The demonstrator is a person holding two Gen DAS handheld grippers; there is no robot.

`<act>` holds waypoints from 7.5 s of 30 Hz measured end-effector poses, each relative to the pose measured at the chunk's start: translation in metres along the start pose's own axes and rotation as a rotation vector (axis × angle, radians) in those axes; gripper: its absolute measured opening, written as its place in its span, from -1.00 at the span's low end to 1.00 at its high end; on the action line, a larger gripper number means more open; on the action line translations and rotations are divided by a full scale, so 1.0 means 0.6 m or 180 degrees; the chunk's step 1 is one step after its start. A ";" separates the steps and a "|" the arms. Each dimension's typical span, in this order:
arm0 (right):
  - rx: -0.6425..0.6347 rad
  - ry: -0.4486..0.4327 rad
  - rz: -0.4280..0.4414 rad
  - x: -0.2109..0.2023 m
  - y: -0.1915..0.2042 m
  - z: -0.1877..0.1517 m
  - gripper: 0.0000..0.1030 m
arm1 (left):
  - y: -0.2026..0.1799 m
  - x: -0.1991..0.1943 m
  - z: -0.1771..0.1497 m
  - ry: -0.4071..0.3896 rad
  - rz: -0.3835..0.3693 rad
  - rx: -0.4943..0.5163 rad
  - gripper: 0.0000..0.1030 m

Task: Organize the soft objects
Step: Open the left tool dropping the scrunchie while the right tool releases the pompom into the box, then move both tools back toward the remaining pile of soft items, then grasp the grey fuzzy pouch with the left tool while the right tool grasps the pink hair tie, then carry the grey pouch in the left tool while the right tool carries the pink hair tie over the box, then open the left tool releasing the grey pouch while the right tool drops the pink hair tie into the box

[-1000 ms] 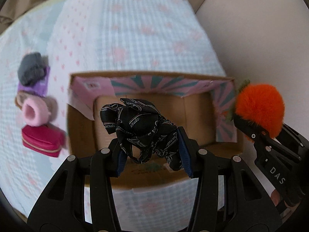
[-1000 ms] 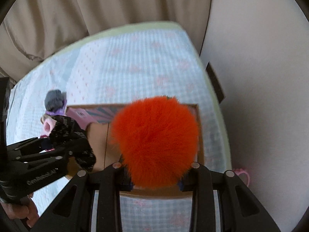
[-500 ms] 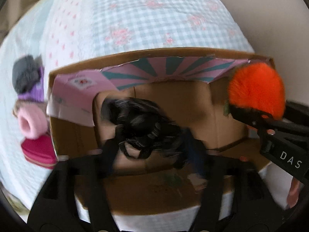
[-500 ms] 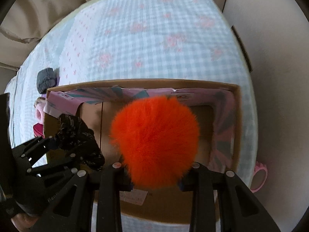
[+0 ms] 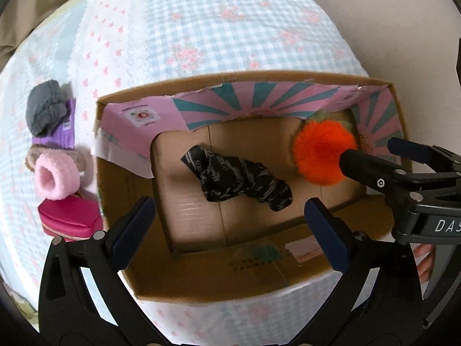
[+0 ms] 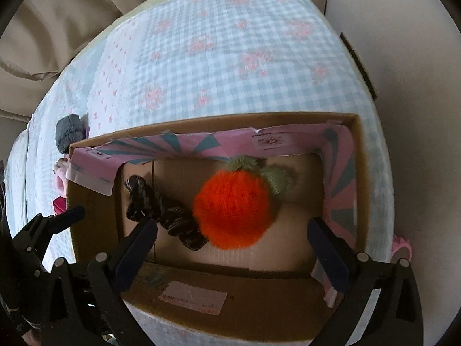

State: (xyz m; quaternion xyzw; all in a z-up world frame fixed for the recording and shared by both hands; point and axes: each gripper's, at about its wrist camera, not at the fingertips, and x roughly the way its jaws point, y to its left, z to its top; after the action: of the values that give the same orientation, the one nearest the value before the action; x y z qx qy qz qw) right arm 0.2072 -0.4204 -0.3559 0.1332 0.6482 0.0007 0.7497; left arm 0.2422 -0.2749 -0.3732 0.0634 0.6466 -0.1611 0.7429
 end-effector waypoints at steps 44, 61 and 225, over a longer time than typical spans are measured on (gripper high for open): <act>-0.0234 -0.1620 -0.0168 -0.446 0.449 -0.238 1.00 | 0.441 -0.591 -0.288 -0.1826 -0.0009 -0.0454 0.99; -0.0083 -0.1384 -0.0105 -0.274 0.584 -0.177 1.00 | 0.585 -0.469 -0.152 -0.1539 -0.0102 -0.0030 0.99; 0.0618 -0.0191 0.0122 -0.032 0.027 0.017 1.00 | 0.059 -0.032 -0.005 -0.0270 0.0028 0.0199 0.97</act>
State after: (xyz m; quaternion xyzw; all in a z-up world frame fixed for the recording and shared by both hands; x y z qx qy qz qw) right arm 0.2171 -0.4100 -0.3328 0.2175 0.6198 -0.0518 0.7522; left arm 0.2485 -0.2379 -0.3587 0.0826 0.6090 -0.1806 0.7680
